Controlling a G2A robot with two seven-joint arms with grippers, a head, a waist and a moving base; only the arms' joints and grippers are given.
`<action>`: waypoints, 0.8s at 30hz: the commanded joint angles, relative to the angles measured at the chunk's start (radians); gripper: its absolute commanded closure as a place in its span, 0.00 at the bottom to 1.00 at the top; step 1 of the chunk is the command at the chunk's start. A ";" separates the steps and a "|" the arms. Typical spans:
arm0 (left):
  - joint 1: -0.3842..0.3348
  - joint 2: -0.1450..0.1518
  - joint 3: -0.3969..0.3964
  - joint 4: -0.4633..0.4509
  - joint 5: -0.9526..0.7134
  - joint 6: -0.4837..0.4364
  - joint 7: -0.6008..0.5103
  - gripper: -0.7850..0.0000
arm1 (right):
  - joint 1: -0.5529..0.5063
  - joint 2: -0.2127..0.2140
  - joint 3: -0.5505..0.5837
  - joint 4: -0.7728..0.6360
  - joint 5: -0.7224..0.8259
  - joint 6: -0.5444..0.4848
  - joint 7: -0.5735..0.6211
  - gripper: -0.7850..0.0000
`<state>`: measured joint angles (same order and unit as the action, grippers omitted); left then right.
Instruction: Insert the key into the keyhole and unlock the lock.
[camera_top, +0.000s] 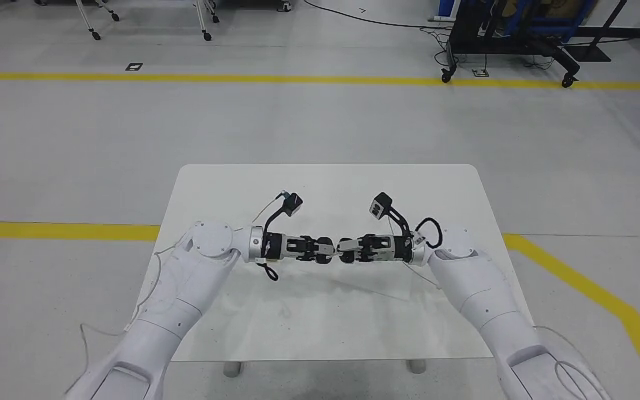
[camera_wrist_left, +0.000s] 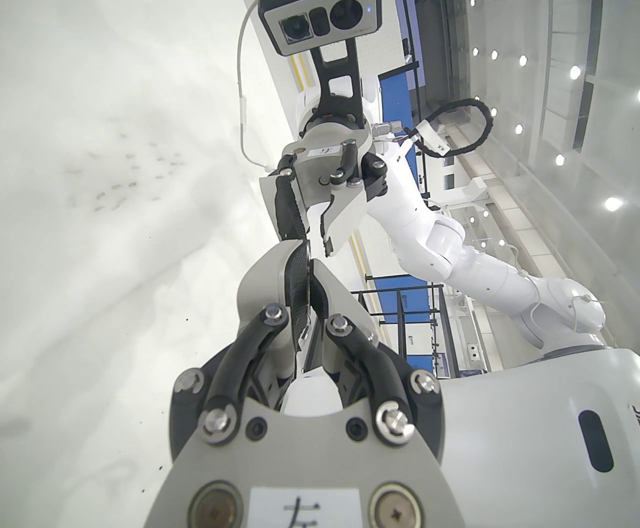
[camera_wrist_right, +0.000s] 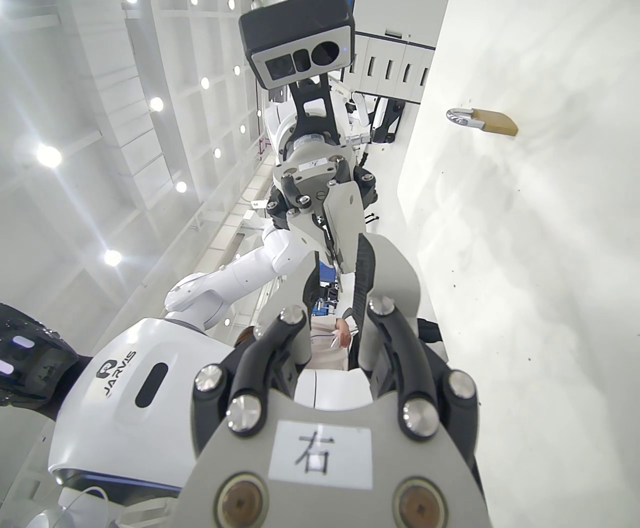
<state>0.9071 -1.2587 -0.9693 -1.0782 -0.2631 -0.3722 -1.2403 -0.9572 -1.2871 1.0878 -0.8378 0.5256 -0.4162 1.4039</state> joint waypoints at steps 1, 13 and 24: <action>-0.001 0.000 0.001 0.001 0.001 -0.001 0.005 1.00 | 0.001 0.001 -0.004 0.000 0.001 -0.001 -0.001 0.85; -0.005 0.001 0.017 0.005 0.011 -0.009 0.019 1.00 | 0.000 0.013 -0.028 -0.009 0.008 -0.014 -0.014 1.00; 0.013 0.033 -0.088 -0.015 0.015 -0.033 0.111 0.00 | -0.055 0.049 0.042 -0.082 0.075 -0.114 -0.114 1.00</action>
<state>0.9152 -1.2309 -1.0381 -1.0888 -0.2465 -0.4045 -1.1445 -1.0042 -1.2439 1.1157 -0.9141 0.5964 -0.5182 1.3021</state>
